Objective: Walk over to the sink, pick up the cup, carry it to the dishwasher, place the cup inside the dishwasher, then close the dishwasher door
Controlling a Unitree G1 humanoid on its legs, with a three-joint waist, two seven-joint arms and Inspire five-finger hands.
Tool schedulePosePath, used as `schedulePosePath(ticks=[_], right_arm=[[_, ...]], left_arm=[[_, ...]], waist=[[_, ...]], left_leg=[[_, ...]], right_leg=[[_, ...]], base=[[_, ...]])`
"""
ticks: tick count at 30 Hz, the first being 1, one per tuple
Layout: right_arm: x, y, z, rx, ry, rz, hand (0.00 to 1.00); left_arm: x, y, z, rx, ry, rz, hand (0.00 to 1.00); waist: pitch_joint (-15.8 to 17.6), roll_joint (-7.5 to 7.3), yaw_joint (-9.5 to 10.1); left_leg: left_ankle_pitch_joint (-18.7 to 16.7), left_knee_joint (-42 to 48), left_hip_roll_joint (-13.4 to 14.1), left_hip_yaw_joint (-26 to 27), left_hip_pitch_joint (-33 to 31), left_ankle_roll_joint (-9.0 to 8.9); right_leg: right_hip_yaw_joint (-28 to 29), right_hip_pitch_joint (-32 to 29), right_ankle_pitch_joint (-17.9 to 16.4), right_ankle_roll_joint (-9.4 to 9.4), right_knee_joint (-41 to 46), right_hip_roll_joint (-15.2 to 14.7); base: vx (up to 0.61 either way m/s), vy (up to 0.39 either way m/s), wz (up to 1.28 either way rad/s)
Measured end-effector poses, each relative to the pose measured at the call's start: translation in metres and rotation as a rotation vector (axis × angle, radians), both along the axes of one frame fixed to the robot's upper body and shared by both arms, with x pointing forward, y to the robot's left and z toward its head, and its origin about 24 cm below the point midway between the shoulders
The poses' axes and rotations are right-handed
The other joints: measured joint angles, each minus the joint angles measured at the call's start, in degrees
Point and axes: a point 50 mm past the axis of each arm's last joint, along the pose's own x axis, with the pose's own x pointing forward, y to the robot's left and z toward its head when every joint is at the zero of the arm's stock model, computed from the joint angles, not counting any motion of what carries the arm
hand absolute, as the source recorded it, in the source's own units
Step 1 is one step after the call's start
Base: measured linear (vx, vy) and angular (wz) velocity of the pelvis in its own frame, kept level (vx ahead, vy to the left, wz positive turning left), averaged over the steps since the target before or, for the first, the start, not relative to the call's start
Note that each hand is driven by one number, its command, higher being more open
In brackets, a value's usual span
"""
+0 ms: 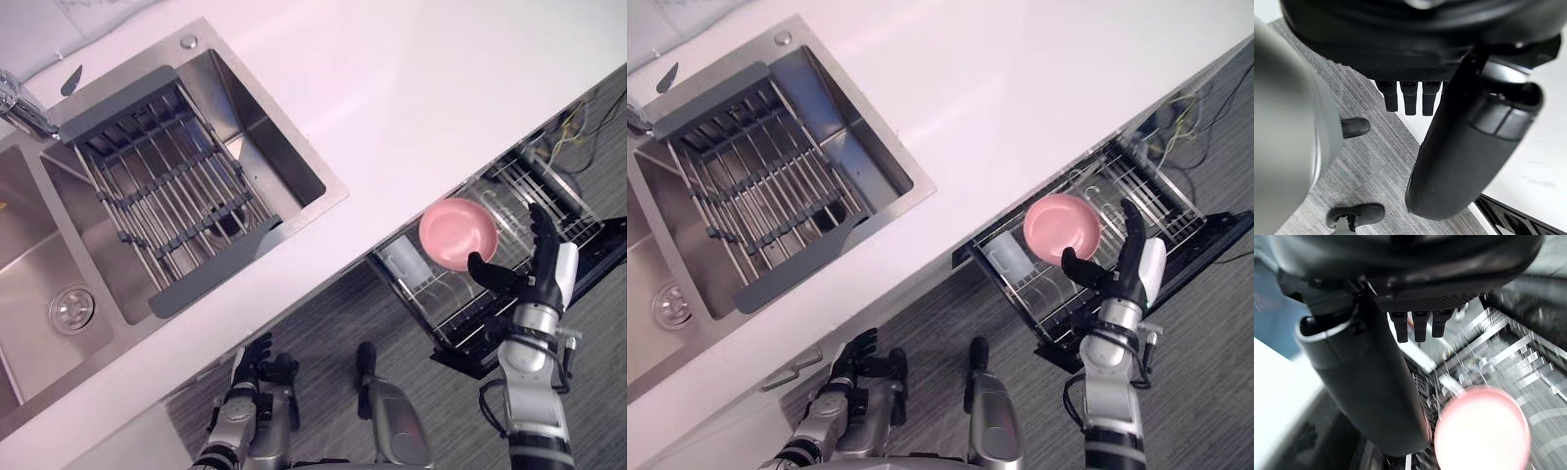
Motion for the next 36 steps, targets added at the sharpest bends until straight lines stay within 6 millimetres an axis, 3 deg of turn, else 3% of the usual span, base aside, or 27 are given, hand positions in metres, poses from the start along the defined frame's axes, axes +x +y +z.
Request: schedulePosePath(ticks=[6, 8, 12, 17, 21, 28, 36], right_arm=[[-0.049, -0.016, -0.024, 0.137, 0.027, -0.139, 0.9], [-0.06, -0.016, -0.034, 0.21, 0.041, -0.16, 0.9], [-0.088, -0.021, -0.068, 0.404, 0.115, -0.212, 0.9], [-0.116, -0.026, -0.111, 0.591, 0.23, -0.295, 0.9], [-0.13, -0.026, -0.132, 0.695, 0.272, -0.335, 0.9], [-0.129, -0.029, -0.146, 0.868, 0.207, -0.35, 0.9], [-0.104, -0.043, -0.134, 0.867, 0.128, -0.289, 0.9]], left_arm=[[-0.015, 0.003, -0.007, -0.007, 0.053, 0.011, 0.9], [-0.017, 0.004, -0.008, -0.007, 0.057, 0.02, 0.9], [-0.028, 0.006, -0.013, -0.015, 0.094, 0.042, 0.9], [-0.042, 0.007, -0.018, -0.027, 0.135, 0.054, 0.9], [-0.047, 0.009, -0.02, -0.028, 0.147, 0.068, 0.9], [-0.047, 0.012, -0.019, -0.032, 0.145, 0.059, 0.9], [-0.041, 0.016, -0.017, -0.02, 0.129, 0.052, 0.9]], waist=[[-4.3, -0.67, -0.2], [-4.3, -0.63, -0.22], [-7.3, -0.45, -0.37], [-10.1, 1.2, -0.71], [-10.5, 1.97, -0.68], [-10.2, 1.99, -0.47], [-7.2, 2.42, -0.3]], left_leg=[[-0.8, 0.1, 0.1, 0.3, 1.5, 0.1], [-1.4, 0.6, 0.3, 0.6, 2.6, 0.04], [-2.4, 2.1, 0.5, 1.4, 2.8, 0.03], [-3.5, 3.1, 0.7, 2.3, 3.4, -0.02], [-4.3, 3.8, 1.1, 3.5, 3.3, 0.42], [-4.7, 5.4, 1.4, 5.8, 1.8, 0.07], [-5.4, 7.4, 1.2, 5.9, -0.2, 0.3]], right_leg=[[-0.1, 2.1, 0.1, 0.12, -1.5, 0.1], [0.1, 3.4, 0.1, 0.13, -1.6, 0.2], [0.4, 4.0, 0.1, 0.2, -1.6, 0.2], [1.0, 4.9, 0.0, 0.35, -1.3, 0.2], [1.0, 4.8, -0.1, 0.44, -0.9, 0.1], [2.3, 2.5, -0.6, 0.68, 0.9, -0.1], [2.6, 0.3, -1.2, 0.88, 3.2, -0.6]], base=[[0.02, 0.009, -0.01], [0.0, 0.014, -0.07], [-0.02, 0.013, -0.09], [-0.04, 0.015, -0.06], [-0.01, 0.002, -0.01], [-0.01, 0.009, -0.08], [-0.01, 0.002, 0.0]])
